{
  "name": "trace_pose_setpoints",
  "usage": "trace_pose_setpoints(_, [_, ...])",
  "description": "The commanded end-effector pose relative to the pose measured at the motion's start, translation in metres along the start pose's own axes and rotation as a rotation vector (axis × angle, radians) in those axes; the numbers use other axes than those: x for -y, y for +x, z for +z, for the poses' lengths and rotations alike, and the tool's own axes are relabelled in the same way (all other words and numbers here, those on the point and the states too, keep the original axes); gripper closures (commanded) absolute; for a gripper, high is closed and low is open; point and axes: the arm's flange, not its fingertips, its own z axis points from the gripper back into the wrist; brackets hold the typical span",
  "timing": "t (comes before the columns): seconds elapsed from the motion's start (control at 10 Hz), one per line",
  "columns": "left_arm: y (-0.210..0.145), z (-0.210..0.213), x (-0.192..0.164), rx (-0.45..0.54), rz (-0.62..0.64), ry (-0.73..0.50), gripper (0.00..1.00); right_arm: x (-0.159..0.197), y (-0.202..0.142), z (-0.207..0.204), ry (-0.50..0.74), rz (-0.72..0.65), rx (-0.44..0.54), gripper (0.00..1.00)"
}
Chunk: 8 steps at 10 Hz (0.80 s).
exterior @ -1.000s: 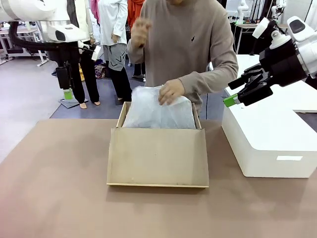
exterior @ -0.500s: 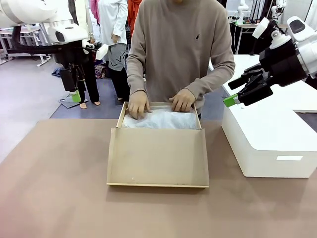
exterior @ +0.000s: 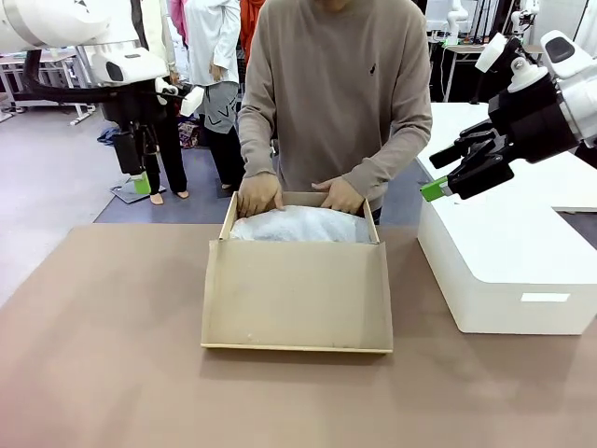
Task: Pack the shoes into the box.
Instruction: Close the Shoes Box.
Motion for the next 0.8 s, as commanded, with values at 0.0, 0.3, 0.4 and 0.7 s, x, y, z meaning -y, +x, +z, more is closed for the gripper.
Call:
trace_pose_setpoints(0.0, [0.006, -0.003, 0.000, -0.042, 0.031, -0.043, 0.37, 0.004, 0.000, -0.002, 0.015, 0.018, 0.024, 0.00])
trace_pose_setpoints(0.3, [-0.006, -0.001, -0.010, 0.074, -0.050, -0.172, 0.93, 0.004, 0.000, -0.002, 0.015, 0.018, 0.024, 0.00])
trace_pose_setpoints(0.4, [-0.010, -0.002, -0.014, 0.078, -0.039, -0.183, 1.00, 0.004, 0.000, -0.002, 0.015, 0.018, 0.024, 0.00])
trace_pose_setpoints(0.7, [-0.027, -0.009, -0.030, 0.162, -0.110, -0.212, 1.00, 0.004, 0.000, -0.002, 0.015, 0.018, 0.024, 0.00])
